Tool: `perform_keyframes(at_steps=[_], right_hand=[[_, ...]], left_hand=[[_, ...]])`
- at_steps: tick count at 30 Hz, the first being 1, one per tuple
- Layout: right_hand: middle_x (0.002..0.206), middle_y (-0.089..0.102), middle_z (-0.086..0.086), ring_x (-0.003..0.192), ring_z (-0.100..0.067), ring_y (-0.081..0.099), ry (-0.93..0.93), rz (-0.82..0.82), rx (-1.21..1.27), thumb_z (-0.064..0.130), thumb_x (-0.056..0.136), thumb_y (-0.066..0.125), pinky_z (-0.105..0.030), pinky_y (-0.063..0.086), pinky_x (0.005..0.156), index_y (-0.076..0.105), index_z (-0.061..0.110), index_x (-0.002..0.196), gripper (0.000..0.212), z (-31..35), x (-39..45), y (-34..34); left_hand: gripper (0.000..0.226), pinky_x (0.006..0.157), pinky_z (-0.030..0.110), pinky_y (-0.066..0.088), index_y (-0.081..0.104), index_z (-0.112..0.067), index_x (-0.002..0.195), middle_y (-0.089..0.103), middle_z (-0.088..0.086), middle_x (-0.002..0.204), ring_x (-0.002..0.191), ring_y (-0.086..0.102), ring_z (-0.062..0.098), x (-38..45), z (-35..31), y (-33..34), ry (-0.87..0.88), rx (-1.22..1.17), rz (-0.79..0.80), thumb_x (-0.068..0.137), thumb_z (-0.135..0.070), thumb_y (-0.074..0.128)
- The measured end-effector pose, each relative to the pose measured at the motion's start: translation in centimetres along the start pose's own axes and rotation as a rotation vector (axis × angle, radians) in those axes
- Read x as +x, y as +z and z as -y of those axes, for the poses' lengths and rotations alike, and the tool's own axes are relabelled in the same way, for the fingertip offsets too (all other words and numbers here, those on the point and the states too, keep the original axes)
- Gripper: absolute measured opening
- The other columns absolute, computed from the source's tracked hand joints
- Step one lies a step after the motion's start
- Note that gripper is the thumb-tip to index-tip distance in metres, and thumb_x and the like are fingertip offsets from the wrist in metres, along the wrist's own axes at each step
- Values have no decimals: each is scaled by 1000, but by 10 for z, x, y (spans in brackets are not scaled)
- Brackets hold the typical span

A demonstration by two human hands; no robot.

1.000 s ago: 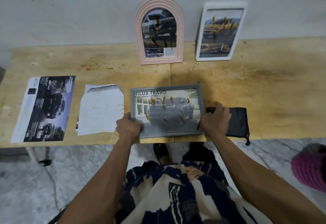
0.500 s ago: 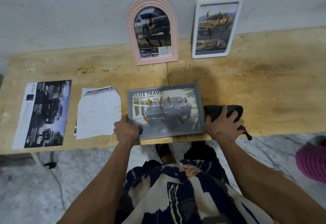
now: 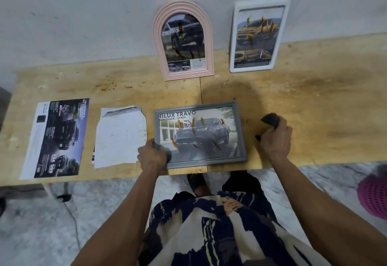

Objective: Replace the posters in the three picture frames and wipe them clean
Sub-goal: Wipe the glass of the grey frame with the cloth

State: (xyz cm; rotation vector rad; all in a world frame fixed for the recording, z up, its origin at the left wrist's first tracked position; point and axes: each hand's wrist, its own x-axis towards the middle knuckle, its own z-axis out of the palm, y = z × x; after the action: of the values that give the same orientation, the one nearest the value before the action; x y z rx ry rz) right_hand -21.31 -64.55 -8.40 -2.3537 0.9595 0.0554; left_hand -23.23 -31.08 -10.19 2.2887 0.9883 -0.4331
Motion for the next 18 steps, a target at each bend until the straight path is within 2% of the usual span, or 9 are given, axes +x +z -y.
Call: perform_keyframes(at_steps=[3, 6, 11, 15, 18], right_hand=[[111, 60, -17, 93, -37, 59, -140, -44, 233, 16, 100, 45, -36, 42, 68, 41, 10, 136, 37, 19, 5, -4], [94, 61, -9, 78, -32, 61, -181, -24, 319, 17, 97, 48, -33, 40, 60, 42, 10, 127, 32, 36, -1, 1], [107, 62, -10, 86, -23, 57, -239, -15, 271, 23, 98, 51, -26, 37, 67, 50, 9, 127, 32, 54, -7, 24], [121, 53, -15, 109, -34, 49, -298, -5, 84, 30, 101, 47, -39, 44, 82, 48, 12, 134, 38, 58, -8, 44], [129, 49, -17, 117, -37, 41, -332, 10, -136, 34, 101, 45, -47, 39, 89, 46, 13, 139, 43, 62, -15, 62]], left_hand=[[39, 97, 51, 49, 57, -15, 134, 57, 22, 127, 115, 55, 43, -1, 0, -3, 50, 33, -7, 96, -23, 55], [36, 96, 52, 45, 54, -11, 130, 53, 23, 126, 117, 51, 43, -6, 0, -10, 174, 116, -45, 99, -29, 52], [34, 91, 52, 40, 48, -12, 128, 50, 21, 126, 115, 45, 42, 1, 3, -18, 439, 282, -153, 100, -32, 45], [47, 96, 51, 34, 44, -13, 135, 47, 16, 133, 117, 42, 39, 16, 9, -12, 544, 329, -221, 101, -43, 31], [61, 101, 51, 30, 39, -12, 146, 41, 13, 145, 123, 41, 38, 29, 16, -1, 571, 409, -204, 102, -50, 19]])
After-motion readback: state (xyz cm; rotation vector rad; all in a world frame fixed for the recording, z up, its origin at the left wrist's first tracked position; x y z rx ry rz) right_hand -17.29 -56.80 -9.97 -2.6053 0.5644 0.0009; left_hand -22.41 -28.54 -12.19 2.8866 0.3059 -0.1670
